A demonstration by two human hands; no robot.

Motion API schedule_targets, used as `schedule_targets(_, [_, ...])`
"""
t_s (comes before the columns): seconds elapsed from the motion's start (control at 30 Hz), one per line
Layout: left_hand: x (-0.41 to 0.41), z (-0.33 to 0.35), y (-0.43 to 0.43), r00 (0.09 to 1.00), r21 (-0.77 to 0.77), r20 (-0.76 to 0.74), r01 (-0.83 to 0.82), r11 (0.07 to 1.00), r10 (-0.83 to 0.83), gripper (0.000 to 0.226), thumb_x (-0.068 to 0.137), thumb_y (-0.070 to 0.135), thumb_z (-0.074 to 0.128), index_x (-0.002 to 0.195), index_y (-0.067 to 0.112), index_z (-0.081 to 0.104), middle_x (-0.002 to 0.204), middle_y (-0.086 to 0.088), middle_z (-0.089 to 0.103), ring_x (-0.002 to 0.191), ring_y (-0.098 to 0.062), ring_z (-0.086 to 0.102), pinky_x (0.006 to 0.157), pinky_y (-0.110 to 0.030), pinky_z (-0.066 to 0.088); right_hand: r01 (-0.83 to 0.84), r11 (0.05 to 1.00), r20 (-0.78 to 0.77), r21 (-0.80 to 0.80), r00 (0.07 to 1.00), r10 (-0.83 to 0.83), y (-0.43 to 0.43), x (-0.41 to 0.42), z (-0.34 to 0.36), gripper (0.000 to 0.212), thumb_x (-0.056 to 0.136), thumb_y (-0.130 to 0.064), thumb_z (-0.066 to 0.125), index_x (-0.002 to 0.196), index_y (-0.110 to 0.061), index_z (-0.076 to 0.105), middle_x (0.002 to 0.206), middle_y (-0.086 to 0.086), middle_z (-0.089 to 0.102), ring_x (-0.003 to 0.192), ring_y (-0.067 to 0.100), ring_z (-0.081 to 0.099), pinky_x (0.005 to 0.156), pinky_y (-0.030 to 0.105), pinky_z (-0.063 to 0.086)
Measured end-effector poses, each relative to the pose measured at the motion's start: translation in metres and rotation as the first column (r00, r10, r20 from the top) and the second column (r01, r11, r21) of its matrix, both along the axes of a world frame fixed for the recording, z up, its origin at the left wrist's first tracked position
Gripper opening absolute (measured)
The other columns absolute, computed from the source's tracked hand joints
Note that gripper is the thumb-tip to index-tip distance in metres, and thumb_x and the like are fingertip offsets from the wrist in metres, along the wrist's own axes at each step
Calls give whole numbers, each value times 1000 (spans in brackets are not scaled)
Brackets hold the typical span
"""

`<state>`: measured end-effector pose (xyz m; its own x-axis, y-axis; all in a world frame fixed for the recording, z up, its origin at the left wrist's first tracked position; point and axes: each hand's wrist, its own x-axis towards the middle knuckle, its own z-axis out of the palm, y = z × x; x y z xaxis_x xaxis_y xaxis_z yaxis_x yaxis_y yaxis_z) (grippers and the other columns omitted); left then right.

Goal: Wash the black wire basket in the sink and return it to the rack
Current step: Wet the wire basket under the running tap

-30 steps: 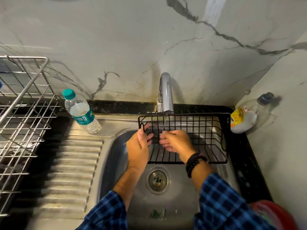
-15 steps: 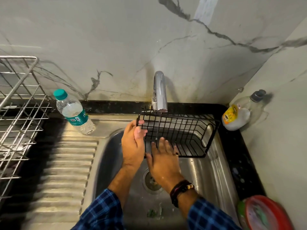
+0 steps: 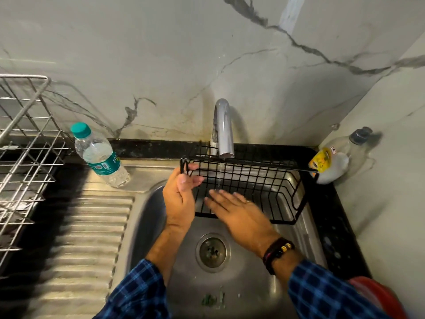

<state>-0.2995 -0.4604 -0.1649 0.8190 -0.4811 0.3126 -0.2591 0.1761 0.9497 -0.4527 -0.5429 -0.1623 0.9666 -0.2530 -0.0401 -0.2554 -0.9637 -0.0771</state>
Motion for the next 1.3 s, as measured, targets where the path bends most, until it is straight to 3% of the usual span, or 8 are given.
schedule_targets(0.33, [-13,-5,-12,993,-11,-114,-33,999,32,35,103,35,33,114,25,64,102,11,71,85,-22,70,80,-38,61,500,866,-215,-5,845,-489,-14,-8,3,80,93,-11,63,157,-24,17,166,6,12,153,24,13,120,59,16])
schedule_targets(0.53, [-24,4,-21,999,29,-35,-3,1000,4,44,102,36,35,119,6,63,104,-11,69,84,-15,70,77,-32,60,419,906,-192,61,896,-401,31,26,8,88,92,-7,58,158,-17,2,164,21,-3,152,38,-1,121,61,7])
schedule_targets(0.7, [-16,0,-5,998,40,-30,56,998,-55,46,104,31,32,119,-1,62,108,14,68,90,-19,72,82,-39,60,395,919,-112,24,914,-390,9,0,4,90,91,4,58,158,-32,11,166,8,14,152,27,15,117,41,33])
schedule_targets(0.87, [1,15,7,742,7,-627,312,950,-239,78,100,65,12,106,16,73,72,-12,45,111,-24,69,107,-44,36,405,907,-4,-117,913,-408,4,-7,4,85,70,2,82,143,-28,51,146,16,51,140,34,41,109,50,40])
schedule_targets(1.03, [-11,41,13,805,32,-571,217,976,-160,76,91,71,21,87,14,71,58,-8,28,105,-22,70,105,-33,36,388,922,-218,-9,899,-381,9,-3,15,99,89,4,58,158,-33,-2,166,12,4,153,29,4,122,56,4])
schedule_targets(1.13, [-13,39,12,883,55,-452,168,984,-125,67,93,65,29,85,17,74,49,-2,38,83,-31,67,97,-32,47,339,905,89,256,924,-371,22,-15,33,63,98,-25,56,155,-28,29,162,4,28,147,21,29,119,38,26])
schedule_targets(1.23, [-19,35,14,899,88,-410,209,974,-156,63,100,50,30,90,9,76,51,7,52,64,-19,52,65,-15,45,337,913,641,231,653,-403,21,-30,50,38,92,-28,54,125,-10,63,123,7,62,115,20,55,96,37,48])
schedule_targets(1.3, [-26,32,12,892,89,-422,221,971,-164,61,108,35,27,98,-7,70,47,12,53,79,-26,52,67,-6,44,468,867,676,171,584,-449,14,-27,61,34,92,-28,52,117,-11,68,114,8,63,107,25,56,89,42,48])
